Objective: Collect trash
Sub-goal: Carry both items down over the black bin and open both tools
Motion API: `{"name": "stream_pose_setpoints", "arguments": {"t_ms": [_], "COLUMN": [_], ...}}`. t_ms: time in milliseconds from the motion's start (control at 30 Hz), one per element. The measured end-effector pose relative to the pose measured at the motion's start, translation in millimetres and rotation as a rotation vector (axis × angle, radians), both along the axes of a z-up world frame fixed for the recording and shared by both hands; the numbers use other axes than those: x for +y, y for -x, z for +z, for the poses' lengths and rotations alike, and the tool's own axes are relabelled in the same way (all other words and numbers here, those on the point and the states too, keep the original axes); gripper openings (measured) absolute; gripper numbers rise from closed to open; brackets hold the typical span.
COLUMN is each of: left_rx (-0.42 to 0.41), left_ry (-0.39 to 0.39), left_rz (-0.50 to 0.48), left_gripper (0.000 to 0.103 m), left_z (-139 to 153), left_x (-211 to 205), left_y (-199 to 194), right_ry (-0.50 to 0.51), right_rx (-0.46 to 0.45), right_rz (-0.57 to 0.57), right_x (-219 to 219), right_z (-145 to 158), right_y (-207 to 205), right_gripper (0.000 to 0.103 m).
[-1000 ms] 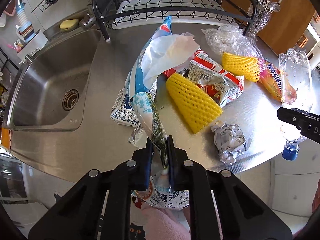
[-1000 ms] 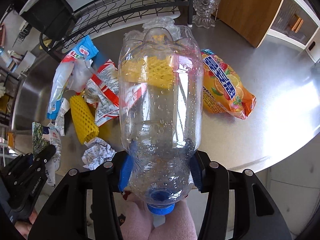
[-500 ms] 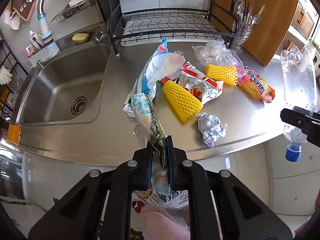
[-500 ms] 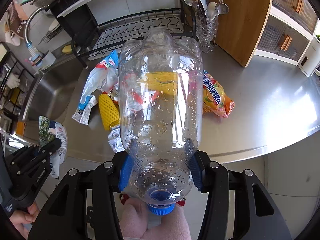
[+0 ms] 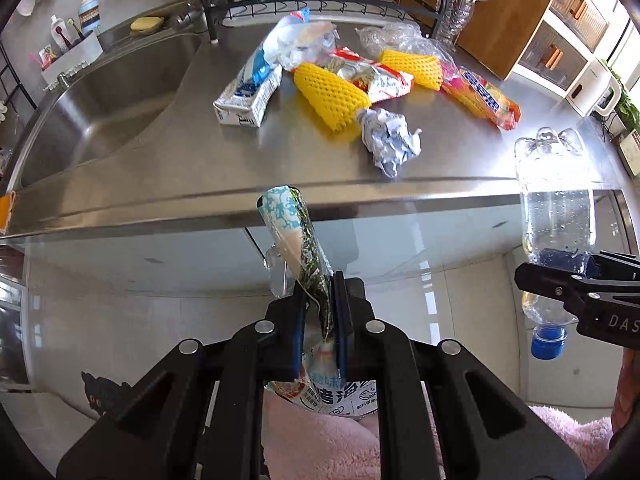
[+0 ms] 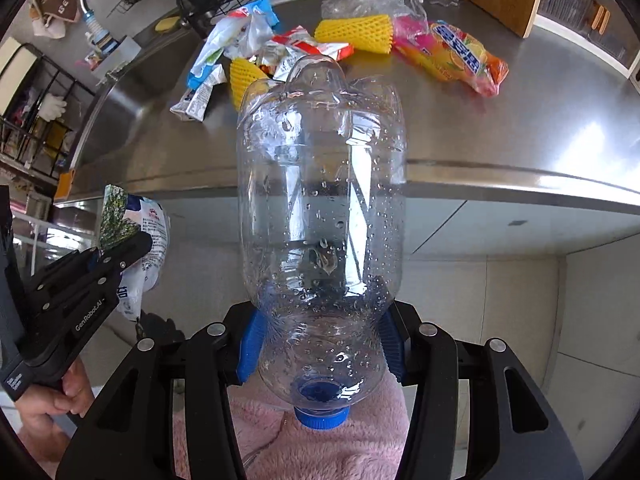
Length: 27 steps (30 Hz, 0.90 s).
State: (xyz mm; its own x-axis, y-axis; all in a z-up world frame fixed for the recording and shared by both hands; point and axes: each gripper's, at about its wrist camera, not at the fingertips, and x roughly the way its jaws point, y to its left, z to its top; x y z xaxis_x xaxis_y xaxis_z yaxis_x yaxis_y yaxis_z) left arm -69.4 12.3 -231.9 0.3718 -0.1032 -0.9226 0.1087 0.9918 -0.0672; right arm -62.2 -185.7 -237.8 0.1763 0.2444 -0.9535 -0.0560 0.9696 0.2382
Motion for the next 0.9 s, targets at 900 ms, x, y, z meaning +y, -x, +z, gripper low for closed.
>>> {"name": "stream_pose_setpoints", "arguments": {"t_ms": [900], "left_rx": [0.270], "left_ry": [0.124], "left_rz": [-0.044], "left_gripper": [0.011], "left_z": [-305.9], "left_x": [-2.0], "left_y": [-38.0], "right_ry": [-0.031], "right_rx": [0.087], "right_rz": [-0.013], "right_x": [37.0], "right_z": [-295.1], "right_y": [15.3], "right_gripper": [0.051]}}
